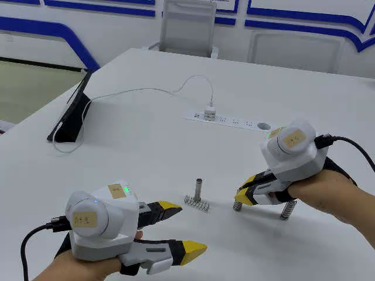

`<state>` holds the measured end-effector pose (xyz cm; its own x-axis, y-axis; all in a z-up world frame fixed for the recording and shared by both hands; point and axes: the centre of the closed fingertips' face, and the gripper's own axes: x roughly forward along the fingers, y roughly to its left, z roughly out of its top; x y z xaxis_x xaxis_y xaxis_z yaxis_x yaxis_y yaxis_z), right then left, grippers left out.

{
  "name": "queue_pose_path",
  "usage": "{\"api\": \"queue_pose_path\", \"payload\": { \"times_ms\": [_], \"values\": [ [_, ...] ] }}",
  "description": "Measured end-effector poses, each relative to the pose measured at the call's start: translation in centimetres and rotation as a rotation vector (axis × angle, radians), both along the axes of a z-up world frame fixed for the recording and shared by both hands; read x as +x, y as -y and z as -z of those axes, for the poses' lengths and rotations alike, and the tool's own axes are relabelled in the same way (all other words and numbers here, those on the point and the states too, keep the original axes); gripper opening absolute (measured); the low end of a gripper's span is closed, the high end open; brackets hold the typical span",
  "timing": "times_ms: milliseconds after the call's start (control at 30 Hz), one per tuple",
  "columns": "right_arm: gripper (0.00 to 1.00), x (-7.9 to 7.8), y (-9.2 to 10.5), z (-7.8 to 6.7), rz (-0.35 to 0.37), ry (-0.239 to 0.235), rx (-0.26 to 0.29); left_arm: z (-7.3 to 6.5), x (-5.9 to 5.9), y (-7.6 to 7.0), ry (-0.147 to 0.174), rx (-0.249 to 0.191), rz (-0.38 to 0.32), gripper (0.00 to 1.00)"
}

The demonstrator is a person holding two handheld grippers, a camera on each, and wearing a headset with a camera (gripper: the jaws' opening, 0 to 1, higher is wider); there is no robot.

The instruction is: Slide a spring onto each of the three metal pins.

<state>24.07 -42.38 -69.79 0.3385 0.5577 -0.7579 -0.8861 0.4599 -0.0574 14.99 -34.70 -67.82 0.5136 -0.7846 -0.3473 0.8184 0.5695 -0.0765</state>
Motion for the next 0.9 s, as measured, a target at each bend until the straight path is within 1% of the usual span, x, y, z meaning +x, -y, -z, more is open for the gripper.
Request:
{"api": "queue_pose_path", "payload": {
  "times_ms": [200,500,900],
  "values": [
    [0.13,-0.1,0.1,0.3,-0.006,0.001,-0.011,0.0,0.1,0.1,0.001,-0.003,0.000,0.51],
    [0.17,-0.1,0.2,0.3,-0.009,0.013,-0.015,-0.1,0.1,0.1,0.002,-0.002,-0.003,0.51],
    [0.21,-0.1,0.2,-0.7,-0.005,0.038,-0.002,-0.3,0.0,0.2,0.005,-0.004,-0.001,0.51]
  ]
}}
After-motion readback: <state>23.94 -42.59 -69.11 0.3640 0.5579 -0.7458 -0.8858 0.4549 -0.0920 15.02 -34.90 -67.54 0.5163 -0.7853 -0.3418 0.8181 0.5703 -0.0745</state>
